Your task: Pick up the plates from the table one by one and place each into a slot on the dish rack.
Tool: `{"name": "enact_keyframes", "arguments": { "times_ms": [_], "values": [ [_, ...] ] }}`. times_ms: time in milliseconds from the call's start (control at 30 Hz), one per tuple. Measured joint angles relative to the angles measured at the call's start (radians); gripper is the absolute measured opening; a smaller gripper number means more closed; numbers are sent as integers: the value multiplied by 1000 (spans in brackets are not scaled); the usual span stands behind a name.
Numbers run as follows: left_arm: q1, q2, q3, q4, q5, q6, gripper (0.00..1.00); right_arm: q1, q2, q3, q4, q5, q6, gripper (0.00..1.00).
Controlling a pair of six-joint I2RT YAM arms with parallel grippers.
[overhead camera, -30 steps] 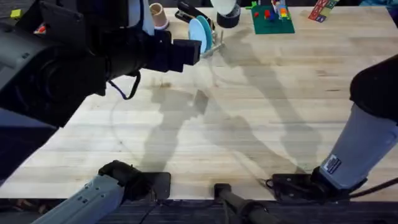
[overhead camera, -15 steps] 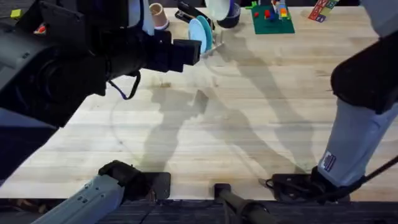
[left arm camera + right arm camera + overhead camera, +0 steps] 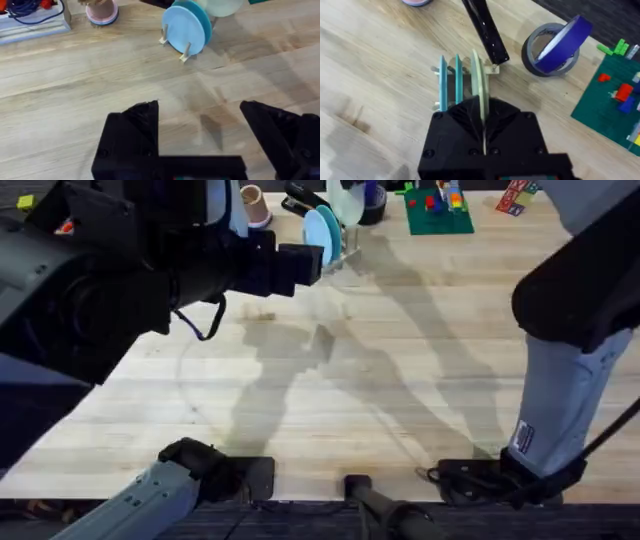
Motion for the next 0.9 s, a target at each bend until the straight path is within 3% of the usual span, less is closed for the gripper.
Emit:
{"name": "enact_keyframes", "arguments": {
  "times_ms": [600,900],
  "values": [
    [0,0,0,-3,0,0,995,0,13,0,14,0,0,29],
    [0,0,0,-3,0,0,995,1,78,0,12,-1,0,29]
  ]
}}
